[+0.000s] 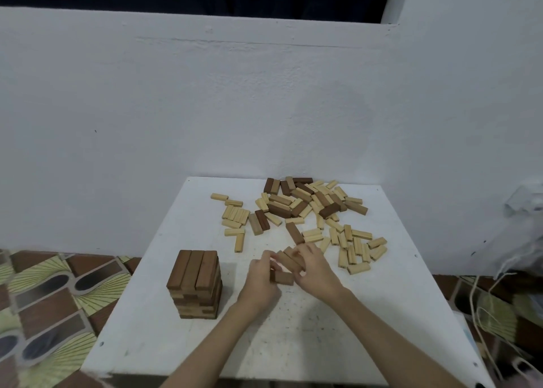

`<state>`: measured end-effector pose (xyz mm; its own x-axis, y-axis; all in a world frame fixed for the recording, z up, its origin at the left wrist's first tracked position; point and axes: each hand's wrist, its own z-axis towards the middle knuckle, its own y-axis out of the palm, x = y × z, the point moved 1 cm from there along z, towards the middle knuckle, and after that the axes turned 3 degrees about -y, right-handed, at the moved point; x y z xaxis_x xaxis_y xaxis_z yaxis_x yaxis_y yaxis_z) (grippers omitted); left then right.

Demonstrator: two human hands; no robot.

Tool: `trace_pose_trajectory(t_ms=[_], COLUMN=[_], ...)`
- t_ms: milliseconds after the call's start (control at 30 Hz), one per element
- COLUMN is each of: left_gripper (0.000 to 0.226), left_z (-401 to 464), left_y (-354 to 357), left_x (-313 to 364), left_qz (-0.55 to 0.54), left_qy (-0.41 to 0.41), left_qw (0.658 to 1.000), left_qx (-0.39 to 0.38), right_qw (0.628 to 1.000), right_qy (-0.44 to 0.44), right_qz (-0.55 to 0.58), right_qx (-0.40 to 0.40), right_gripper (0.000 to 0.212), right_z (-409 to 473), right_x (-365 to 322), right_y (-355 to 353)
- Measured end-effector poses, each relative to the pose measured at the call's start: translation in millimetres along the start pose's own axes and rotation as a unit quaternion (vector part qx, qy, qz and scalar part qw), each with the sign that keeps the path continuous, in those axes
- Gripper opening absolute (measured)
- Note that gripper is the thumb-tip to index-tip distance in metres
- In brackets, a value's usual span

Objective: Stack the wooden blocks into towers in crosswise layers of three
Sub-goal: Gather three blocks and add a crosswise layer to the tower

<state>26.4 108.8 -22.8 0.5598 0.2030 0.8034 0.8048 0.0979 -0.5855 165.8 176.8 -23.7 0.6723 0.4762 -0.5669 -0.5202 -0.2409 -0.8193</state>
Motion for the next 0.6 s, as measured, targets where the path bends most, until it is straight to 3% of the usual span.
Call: trace_pose_trajectory(t_ms=[167, 267, 400, 533, 600], left_gripper=[0.051, 0.045, 0.054, 0.085, 0.089], left_z=[-13.4, -17.8, -17.8, -15.8, -14.1], left_y=[5.2, 6.5, 5.5, 2.3, 2.9], left_x=[6.0, 9.3, 13.1, 16.4, 16.5], left_qz=[0.04, 0.045, 0.069, 0.068, 0.051], left_qy=[0.026, 0.011, -0.004, -0.014, -0.033], left_qw=[0.993, 0.993, 0.995, 0.993, 0.994], left_qx=[-0.11, -0.113, -0.075, -0.094, -0.091], right_qw=[0.993, 0.988, 0.979, 0.968, 0.966], right_qy=[0.044, 0.062, 0.129, 0.153, 0.147], right_qz=[0.066, 0.09, 0.15, 0.11, 0.107], right_qx=[-0.089, -0.106, -0.058, -0.168, -0.185], right_gripper=[0.065, 0.069, 0.061, 0.101, 0.111], right_z=[-22.9, -31.6, -36.0, -39.4, -41.9], right_x=[5.3, 1.3, -2.5, -2.9, -3.6], right_y=[-16.8, -26.6, -35.0, -37.5, -34.3])
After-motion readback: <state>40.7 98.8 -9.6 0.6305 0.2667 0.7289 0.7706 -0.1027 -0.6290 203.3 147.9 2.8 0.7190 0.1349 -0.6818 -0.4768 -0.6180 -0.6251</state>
